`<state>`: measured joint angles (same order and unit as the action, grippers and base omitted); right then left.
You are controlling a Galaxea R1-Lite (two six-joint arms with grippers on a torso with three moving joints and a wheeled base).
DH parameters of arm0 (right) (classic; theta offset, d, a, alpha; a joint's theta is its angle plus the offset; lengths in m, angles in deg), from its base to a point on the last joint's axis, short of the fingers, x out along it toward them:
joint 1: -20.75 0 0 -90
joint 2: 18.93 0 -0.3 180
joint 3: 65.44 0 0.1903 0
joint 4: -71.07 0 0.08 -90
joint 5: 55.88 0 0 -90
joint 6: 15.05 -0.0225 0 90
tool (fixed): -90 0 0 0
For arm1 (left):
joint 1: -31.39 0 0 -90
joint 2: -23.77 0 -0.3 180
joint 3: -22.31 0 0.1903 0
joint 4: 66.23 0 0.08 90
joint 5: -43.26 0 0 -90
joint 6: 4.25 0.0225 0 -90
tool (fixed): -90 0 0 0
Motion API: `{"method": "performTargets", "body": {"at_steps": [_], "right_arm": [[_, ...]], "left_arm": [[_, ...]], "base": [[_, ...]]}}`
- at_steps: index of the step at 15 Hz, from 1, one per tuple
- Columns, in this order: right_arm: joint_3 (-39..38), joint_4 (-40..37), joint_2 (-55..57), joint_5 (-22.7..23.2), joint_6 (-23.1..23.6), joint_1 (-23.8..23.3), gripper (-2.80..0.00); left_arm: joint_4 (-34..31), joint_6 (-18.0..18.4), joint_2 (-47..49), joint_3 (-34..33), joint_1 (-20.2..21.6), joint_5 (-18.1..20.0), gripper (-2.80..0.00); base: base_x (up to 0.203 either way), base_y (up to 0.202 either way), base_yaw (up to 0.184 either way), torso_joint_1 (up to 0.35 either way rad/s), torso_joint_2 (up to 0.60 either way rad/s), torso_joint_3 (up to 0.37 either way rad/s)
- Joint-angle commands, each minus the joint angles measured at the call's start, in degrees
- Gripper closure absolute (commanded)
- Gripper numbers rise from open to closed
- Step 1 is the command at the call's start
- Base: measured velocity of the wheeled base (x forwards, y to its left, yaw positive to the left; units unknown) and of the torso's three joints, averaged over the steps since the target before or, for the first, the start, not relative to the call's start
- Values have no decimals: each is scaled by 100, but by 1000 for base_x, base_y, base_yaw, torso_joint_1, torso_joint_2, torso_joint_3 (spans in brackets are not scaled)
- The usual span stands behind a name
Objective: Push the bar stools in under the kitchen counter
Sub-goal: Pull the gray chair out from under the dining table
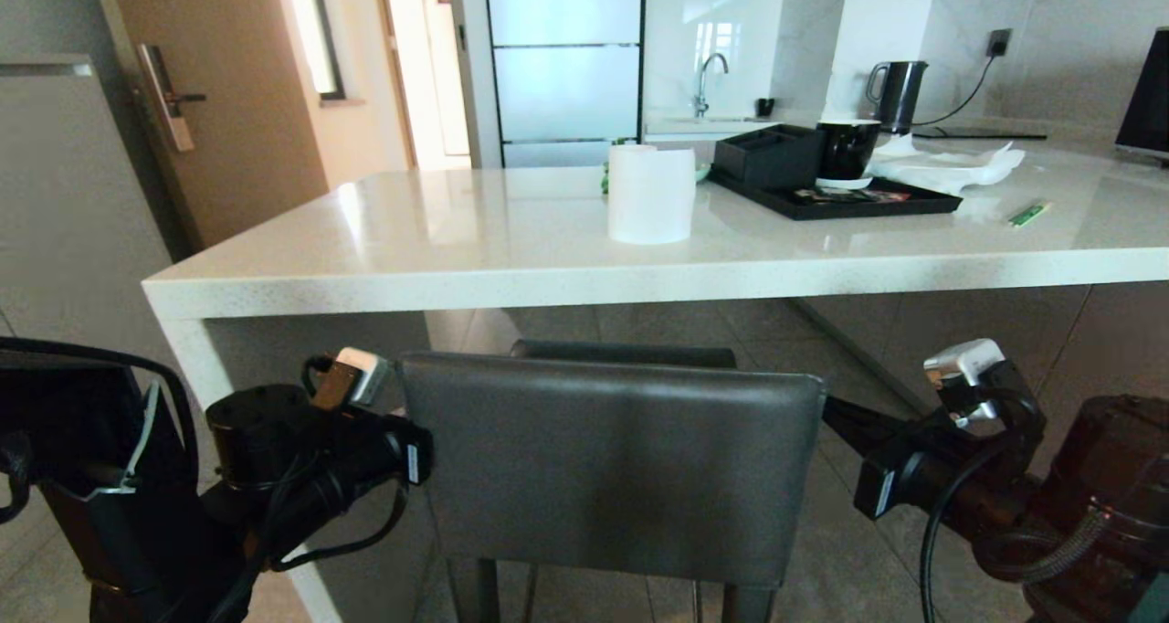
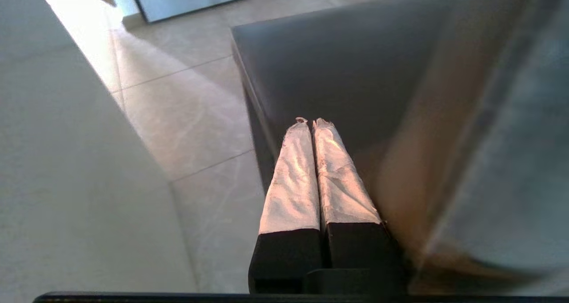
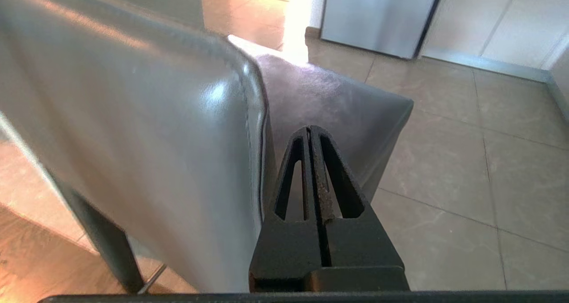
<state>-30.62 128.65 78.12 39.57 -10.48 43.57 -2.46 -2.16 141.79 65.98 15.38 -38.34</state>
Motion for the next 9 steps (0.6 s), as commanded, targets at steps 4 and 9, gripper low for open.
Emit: {"method": "performTargets", "body": {"at_steps": [4,9], "right_arm": [[50,44,139,-115,-71,223,0],[41,44,211,-111,-71,223,0]], "left_arm": [[53,-15,-341,-208,-676,6,0],[53,-16,-566,-544,-854,14,0]], "base": [[0,0,0,0,0,0],[0,0,0,0,0,0]]}}
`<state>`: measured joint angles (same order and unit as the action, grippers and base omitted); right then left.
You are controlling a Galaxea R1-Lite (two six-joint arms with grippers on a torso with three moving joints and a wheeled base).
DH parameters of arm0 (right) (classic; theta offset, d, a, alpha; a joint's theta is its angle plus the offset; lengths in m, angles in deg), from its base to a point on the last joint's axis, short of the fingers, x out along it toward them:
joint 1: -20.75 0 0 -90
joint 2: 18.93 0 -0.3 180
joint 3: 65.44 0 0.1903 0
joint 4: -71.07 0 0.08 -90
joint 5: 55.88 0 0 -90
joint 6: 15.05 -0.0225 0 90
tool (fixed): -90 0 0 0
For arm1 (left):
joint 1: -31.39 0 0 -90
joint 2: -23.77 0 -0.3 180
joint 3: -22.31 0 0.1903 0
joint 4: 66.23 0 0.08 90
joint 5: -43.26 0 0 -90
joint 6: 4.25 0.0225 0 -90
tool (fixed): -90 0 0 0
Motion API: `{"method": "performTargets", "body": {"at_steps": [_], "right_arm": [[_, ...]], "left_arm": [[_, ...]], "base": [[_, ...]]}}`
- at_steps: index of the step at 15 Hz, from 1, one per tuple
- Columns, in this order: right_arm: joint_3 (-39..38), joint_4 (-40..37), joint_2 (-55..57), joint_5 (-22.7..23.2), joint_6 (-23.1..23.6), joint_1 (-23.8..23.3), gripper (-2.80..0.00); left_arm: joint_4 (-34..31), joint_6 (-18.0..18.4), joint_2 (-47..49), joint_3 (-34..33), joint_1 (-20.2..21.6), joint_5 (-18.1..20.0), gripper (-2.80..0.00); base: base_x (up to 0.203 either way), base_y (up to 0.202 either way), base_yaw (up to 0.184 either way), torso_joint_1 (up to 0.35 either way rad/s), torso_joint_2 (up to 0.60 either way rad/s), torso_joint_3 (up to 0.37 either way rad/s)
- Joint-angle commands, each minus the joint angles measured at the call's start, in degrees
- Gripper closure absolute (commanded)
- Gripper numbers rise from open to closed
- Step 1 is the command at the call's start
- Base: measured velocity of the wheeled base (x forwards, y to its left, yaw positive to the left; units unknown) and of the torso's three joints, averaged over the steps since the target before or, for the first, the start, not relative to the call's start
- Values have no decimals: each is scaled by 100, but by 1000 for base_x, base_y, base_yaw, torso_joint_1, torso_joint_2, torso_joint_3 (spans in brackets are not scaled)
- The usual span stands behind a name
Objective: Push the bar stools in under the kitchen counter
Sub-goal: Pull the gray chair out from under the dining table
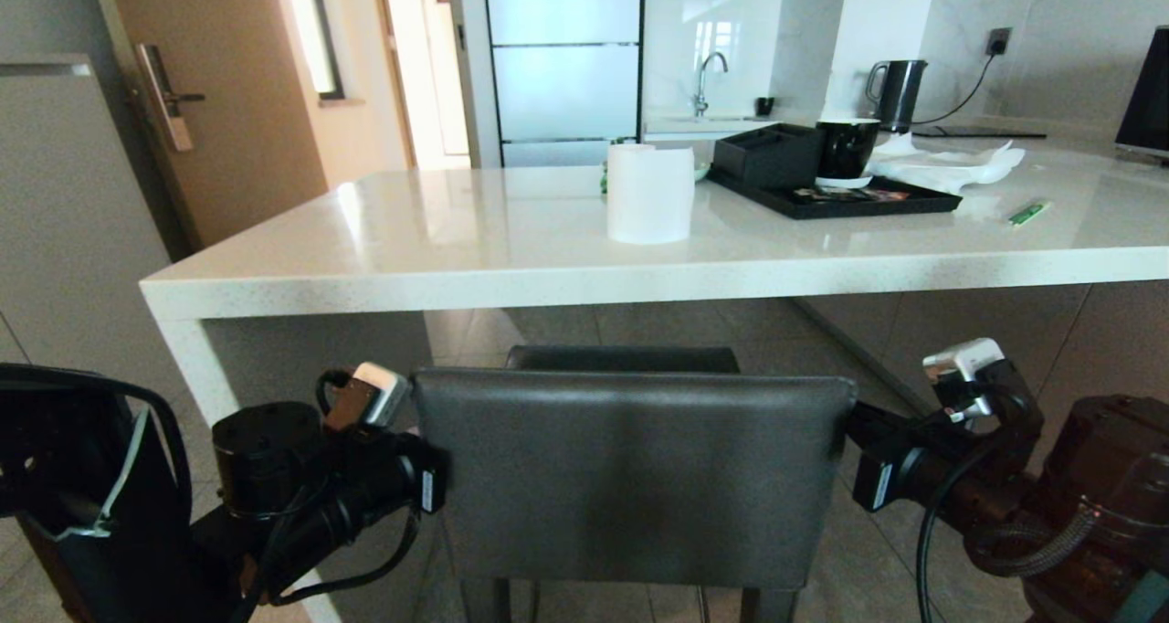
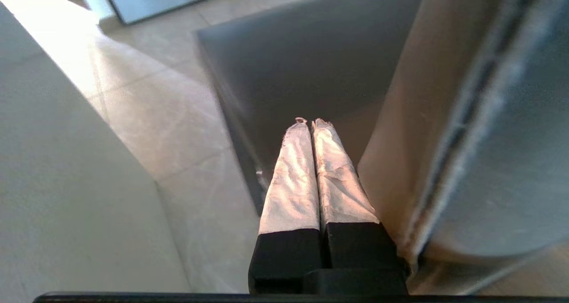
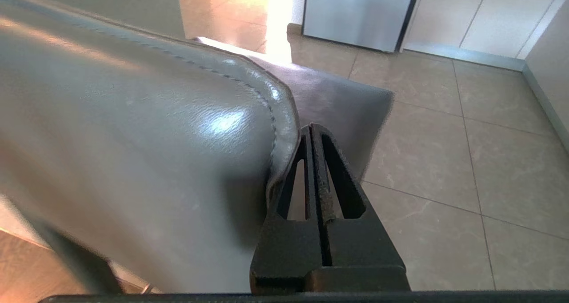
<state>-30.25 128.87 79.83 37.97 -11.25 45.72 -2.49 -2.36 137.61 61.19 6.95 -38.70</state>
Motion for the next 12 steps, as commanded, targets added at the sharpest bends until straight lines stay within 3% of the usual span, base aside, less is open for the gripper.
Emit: {"method": "performTargets", "body": {"at_steps": [1,5,12], "right_arm": [[14,22,83,54,6,8,0],[30,31,148,45,6,65,0],[-14,22,-66,-209,-11,395,0]], "left_arm": [[56,-2,-268,-253,-43,66,0],[56,3,-699,-773,-110,274,0],[56,-18,-968,-698,-76,-18,0]], "base": [[0,0,0,0,0,0],[0,0,0,0,0,0],[0,0,0,0,0,0]]}}
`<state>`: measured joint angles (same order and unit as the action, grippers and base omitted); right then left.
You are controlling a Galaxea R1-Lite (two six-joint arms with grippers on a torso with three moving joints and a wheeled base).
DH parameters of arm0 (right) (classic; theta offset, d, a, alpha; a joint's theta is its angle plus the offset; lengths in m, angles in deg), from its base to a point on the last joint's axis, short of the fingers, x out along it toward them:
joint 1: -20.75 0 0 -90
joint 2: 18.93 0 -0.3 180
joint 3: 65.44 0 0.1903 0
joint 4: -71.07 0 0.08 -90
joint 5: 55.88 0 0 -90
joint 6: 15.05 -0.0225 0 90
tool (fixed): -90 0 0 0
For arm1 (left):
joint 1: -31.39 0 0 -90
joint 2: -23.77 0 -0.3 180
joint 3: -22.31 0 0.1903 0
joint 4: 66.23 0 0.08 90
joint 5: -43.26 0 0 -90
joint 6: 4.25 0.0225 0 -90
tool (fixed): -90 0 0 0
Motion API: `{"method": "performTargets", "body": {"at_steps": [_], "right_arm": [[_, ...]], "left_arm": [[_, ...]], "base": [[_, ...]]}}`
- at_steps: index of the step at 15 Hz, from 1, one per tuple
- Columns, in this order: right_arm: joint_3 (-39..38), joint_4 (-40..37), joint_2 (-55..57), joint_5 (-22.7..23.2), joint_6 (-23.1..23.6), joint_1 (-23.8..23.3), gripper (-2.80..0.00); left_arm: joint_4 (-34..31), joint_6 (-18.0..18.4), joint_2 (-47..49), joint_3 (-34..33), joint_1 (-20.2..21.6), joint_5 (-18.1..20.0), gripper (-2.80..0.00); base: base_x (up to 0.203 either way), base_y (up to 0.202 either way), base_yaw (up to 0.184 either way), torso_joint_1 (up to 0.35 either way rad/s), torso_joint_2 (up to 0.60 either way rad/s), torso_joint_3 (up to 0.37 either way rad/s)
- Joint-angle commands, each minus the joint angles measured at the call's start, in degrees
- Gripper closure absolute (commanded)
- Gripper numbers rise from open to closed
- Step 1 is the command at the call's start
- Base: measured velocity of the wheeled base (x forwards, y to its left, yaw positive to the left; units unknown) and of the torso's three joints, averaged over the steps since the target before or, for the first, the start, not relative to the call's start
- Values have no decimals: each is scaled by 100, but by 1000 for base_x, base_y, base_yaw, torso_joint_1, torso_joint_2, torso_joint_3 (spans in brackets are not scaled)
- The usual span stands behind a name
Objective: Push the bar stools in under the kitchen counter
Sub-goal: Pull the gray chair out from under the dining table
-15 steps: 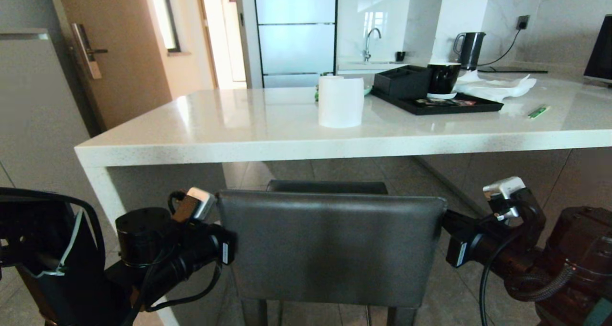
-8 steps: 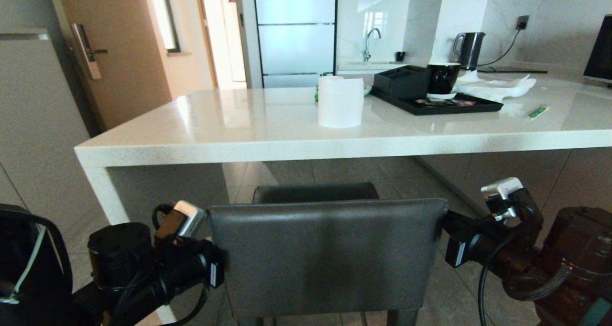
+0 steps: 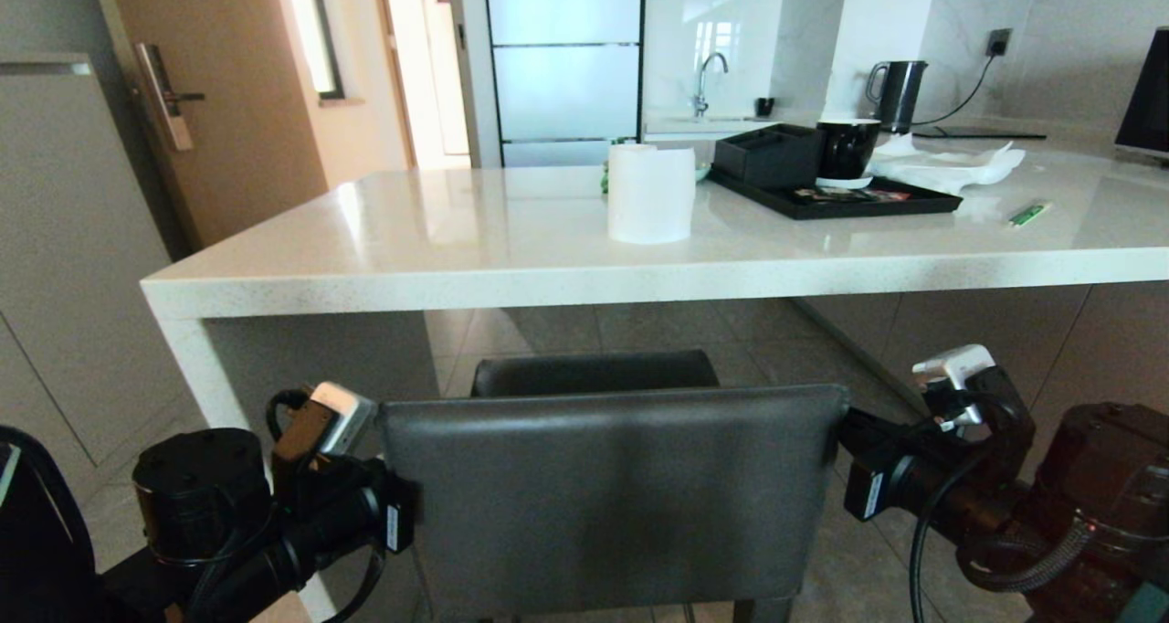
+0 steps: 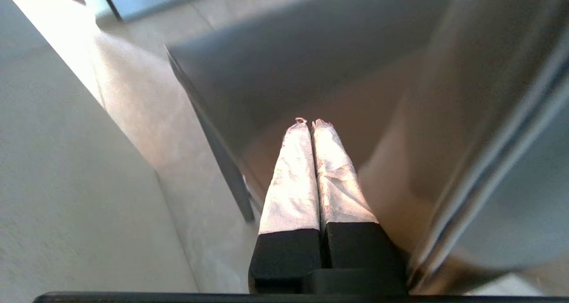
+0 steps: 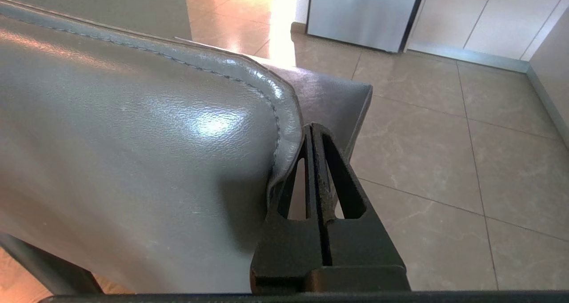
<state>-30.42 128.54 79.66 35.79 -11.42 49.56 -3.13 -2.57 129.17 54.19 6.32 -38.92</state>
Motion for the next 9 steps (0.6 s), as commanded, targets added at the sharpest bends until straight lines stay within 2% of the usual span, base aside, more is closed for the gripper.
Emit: {"method": "performTargets", "body": {"at_steps": [1,9], "right_arm": [[4,55,-50,9,6,11,0],[-76,55,-59,18,-56,29,0]], "left_arm": [[119,-1,-225,48,-29,-31,0],[119,-115,-371,-27,-15,-361,0]], "base": [[0,0,0,0,0,0],[0,0,0,0,0,0]]}}
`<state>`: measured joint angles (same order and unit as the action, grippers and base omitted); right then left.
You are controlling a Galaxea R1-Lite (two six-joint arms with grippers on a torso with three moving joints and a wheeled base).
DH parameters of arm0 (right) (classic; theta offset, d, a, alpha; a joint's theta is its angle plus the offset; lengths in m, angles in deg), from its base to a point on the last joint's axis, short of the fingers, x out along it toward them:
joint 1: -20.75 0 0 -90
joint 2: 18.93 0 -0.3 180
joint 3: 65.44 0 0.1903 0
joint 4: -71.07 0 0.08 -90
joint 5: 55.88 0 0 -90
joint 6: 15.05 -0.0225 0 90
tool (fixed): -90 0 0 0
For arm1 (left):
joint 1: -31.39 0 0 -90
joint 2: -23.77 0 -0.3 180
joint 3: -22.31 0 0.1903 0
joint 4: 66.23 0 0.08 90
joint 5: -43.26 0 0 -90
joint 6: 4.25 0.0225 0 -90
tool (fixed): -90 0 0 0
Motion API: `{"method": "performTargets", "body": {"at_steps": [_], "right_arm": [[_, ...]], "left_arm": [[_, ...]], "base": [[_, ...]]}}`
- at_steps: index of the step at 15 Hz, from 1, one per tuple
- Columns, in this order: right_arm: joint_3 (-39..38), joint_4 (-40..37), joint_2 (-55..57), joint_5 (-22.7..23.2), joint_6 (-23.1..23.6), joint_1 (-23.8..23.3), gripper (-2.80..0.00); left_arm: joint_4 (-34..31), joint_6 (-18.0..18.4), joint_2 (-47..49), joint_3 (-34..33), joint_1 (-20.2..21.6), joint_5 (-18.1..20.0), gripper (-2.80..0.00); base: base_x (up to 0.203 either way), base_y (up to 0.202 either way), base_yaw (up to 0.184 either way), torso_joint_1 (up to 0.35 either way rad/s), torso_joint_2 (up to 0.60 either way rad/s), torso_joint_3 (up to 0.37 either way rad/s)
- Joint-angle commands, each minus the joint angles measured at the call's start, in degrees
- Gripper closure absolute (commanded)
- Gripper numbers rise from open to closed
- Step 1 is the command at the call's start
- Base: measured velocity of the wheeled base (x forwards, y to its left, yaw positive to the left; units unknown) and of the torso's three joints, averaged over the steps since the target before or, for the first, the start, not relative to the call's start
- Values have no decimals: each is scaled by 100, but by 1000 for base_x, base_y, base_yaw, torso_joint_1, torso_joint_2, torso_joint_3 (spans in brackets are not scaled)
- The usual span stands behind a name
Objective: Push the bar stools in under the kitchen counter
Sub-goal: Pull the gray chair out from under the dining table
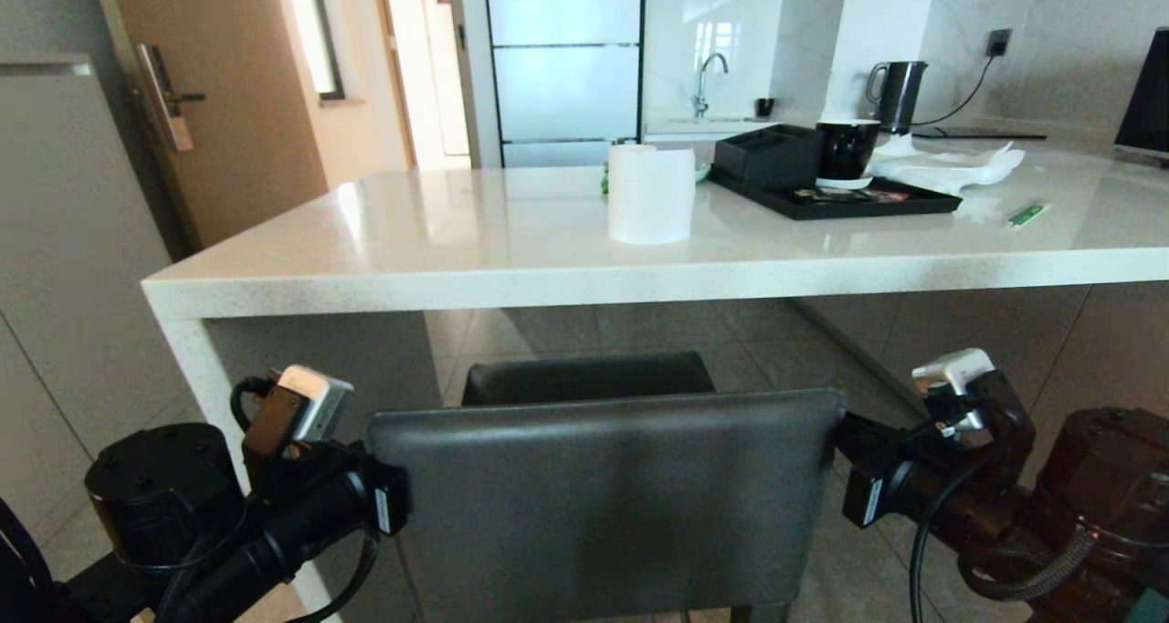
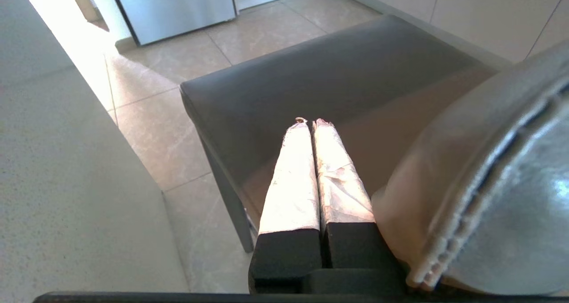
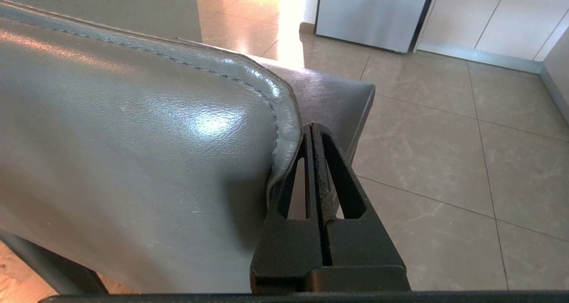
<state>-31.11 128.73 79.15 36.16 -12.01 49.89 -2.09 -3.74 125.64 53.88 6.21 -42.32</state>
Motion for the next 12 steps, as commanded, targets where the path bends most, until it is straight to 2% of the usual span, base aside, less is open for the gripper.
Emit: {"method": "performTargets", "body": {"at_steps": [1,10,12], "right_arm": [[-7,36,-8,-28,3,-4,0],[-42,36,9,-19,-6,-4,0],[-42,36,28,-19,-6,-4,0]], "left_arm": [[16,2,-24,-12,-35,-13,0],[16,-16,-11,-126,-48,16,0],[16,-16,-10,-126,-48,15,0]], "base": [[0,0,0,0,0,0],[0,0,0,0,0,0],[-125,0,-2,3,-2,0]]}}
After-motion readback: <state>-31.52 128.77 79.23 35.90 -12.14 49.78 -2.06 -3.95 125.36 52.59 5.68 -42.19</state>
